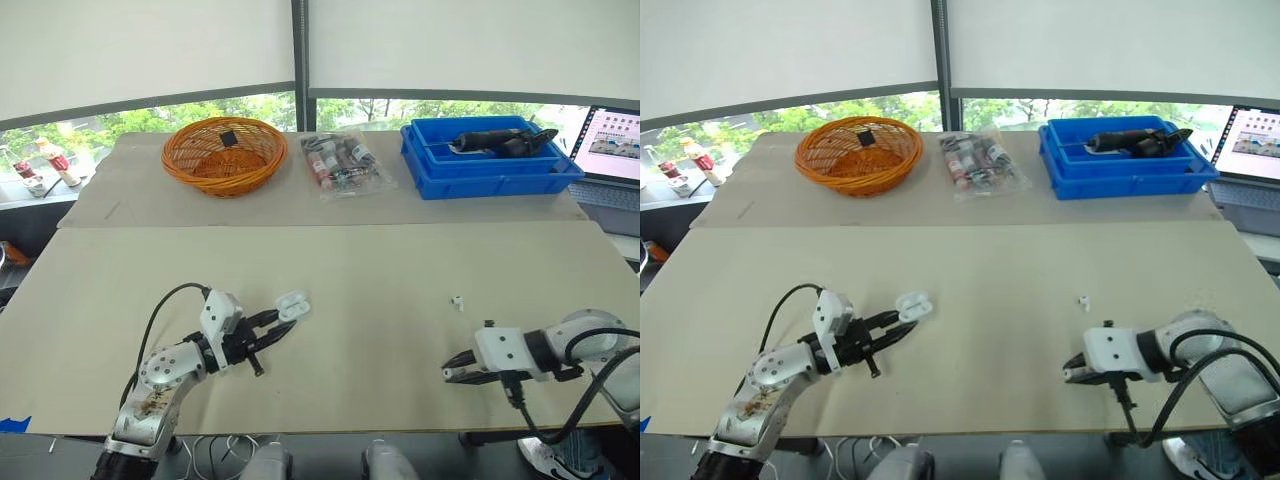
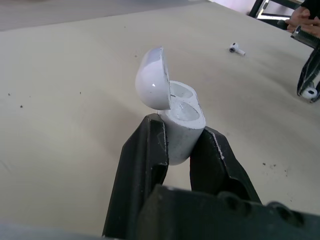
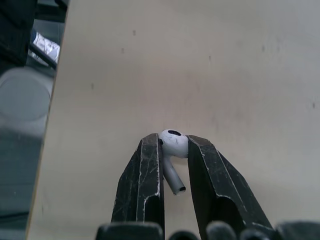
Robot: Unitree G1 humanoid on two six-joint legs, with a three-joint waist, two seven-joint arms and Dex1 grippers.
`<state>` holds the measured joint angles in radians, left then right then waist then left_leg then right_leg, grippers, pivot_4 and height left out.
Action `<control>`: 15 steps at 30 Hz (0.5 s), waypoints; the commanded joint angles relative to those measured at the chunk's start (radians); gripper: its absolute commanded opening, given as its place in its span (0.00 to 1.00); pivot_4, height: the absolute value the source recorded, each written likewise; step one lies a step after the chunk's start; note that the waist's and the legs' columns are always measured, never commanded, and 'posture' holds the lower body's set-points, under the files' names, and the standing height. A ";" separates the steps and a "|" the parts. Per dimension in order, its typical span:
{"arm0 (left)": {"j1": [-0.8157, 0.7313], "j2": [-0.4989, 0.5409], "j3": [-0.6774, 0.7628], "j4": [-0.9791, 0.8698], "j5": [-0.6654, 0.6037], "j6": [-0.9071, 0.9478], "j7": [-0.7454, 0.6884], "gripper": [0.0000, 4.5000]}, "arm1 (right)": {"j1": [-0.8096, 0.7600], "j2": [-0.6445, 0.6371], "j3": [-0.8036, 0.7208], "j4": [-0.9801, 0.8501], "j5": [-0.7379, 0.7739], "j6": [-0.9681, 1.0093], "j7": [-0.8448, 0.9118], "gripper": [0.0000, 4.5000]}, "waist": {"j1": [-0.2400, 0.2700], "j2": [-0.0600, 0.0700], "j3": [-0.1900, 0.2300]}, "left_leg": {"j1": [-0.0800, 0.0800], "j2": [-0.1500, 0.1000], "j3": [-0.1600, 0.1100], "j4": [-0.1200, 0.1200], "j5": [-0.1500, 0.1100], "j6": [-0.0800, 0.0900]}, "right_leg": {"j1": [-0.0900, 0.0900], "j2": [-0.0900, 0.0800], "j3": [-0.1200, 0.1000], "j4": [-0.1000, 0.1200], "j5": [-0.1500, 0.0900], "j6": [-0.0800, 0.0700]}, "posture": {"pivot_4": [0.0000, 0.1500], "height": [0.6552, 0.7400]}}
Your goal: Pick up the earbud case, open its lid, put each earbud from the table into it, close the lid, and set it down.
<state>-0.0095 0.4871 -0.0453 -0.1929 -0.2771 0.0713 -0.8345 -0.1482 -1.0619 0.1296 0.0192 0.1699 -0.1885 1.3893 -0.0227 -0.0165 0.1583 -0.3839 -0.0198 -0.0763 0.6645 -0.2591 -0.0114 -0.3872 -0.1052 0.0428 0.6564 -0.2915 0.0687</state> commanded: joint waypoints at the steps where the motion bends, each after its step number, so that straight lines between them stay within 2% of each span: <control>1: 0.019 0.014 0.019 -0.056 -0.024 0.006 -0.001 0.14 | -0.027 -0.026 -0.022 0.057 0.002 -0.041 0.045 0.07 | 0.005 0.000 0.000 | 0.000 0.000 0.000 0.000 0.000 0.000 | 0.000 0.000 0.000 0.000 0.000 0.000 | 1.00 1.00; 10: 0.031 0.022 0.025 -0.067 -0.031 0.016 -0.002 0.14 | -0.012 -0.095 -0.029 0.089 0.031 -0.039 0.158 0.07 | 0.016 0.000 0.000 | 0.000 0.000 0.000 0.000 0.000 0.000 | 0.000 -0.001 0.000 0.000 0.000 0.000 | 1.00 1.00; 15: 0.023 0.021 0.023 -0.063 -0.030 0.018 -0.004 0.14 | -0.023 -0.103 -0.027 0.109 0.009 -0.009 0.156 0.07 | 0.013 0.000 0.000 | 0.000 0.000 0.000 0.000 0.000 0.000 | 0.000 -0.001 0.000 0.001 0.000 0.000 | 1.00 1.00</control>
<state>0.0228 0.5030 -0.0371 -0.2229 -0.2839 0.0928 -0.8367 -0.1624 -1.1486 0.1295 0.1236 0.1792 -0.2109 1.5406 -0.0100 -0.0163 0.1583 -0.3837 -0.0202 -0.0767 0.6646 -0.2591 -0.0115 -0.3869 -0.1062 0.0427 0.6569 -0.2915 0.0687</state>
